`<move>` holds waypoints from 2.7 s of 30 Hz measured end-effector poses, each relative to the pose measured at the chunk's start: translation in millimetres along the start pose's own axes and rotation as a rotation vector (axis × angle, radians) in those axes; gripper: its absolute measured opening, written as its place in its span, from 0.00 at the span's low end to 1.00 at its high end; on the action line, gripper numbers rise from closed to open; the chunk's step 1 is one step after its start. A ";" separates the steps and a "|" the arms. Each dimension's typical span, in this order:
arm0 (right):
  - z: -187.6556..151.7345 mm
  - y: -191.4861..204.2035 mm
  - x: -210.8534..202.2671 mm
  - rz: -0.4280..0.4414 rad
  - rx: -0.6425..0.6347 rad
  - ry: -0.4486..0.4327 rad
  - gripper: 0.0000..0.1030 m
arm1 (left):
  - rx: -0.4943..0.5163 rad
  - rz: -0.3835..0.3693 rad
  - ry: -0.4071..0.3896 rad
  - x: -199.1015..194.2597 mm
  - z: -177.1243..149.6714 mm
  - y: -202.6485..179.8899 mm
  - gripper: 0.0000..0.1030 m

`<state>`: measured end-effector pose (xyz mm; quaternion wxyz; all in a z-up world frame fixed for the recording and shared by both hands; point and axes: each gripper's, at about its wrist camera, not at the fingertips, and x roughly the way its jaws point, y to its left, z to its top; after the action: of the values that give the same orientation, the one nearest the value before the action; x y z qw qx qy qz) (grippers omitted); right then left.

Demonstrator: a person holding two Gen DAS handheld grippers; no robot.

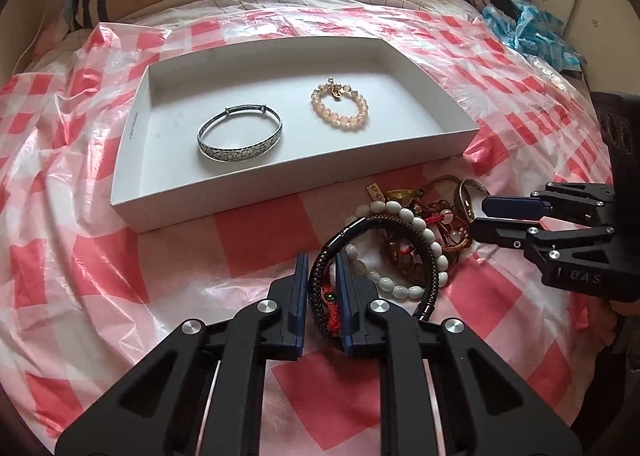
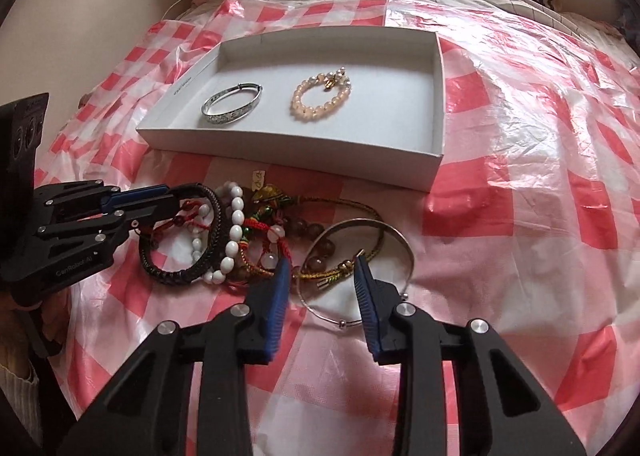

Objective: Organize jewelry
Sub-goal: 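Lift the black bracelet with the left tool while the right tool lifts the thin bangle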

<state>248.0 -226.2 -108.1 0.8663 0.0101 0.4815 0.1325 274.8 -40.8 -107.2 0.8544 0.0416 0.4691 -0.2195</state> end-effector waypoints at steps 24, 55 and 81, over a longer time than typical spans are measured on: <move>1.2 -28.8 1.9 -0.104 0.063 -0.011 0.02 | -0.070 -0.025 -0.049 -17.8 4.7 17.5 0.08; 5.0 4.3 -20.2 -0.038 -0.072 -0.130 0.59 | -0.070 -0.037 -0.102 -29.1 5.8 17.9 0.08; -7.0 20.0 0.3 0.045 -0.133 0.021 0.84 | -0.094 -0.036 -0.145 -38.0 9.1 24.7 0.08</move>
<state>237.9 -207.6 -109.2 0.8567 -0.0382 0.4805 0.1837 274.5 -8.4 -74.3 0.8830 -0.0228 0.4165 -0.2151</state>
